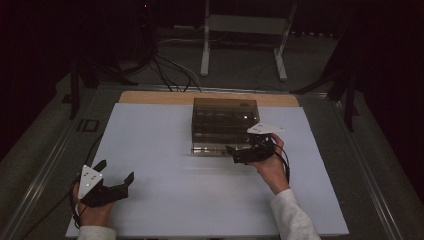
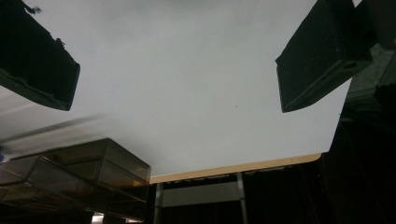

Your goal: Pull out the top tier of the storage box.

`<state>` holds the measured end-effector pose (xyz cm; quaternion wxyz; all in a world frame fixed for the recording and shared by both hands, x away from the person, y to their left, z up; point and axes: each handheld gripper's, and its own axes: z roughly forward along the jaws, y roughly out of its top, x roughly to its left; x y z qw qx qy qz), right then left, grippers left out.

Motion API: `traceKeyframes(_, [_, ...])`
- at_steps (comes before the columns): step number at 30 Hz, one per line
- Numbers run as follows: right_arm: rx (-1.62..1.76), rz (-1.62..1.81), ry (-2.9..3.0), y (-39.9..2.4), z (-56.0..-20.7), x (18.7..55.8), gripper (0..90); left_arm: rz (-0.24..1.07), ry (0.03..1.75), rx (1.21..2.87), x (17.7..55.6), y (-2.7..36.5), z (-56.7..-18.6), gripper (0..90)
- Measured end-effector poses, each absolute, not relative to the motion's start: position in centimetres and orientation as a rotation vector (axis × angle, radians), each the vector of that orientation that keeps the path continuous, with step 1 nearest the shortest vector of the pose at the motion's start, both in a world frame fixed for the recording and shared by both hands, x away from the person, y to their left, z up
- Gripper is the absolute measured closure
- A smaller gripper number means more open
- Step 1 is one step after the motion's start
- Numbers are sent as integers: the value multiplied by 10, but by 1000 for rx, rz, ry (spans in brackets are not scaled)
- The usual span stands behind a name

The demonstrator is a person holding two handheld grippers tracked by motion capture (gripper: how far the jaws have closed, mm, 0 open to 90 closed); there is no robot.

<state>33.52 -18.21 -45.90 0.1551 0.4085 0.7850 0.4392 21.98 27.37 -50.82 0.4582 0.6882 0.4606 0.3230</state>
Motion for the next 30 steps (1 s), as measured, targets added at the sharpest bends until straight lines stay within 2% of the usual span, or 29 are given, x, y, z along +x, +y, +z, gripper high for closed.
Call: traceKeyframes(30, [1279, 1225, 2113, -224, -472, 313, 0, 795, 1140, 1709, 223, 270, -509, 6])
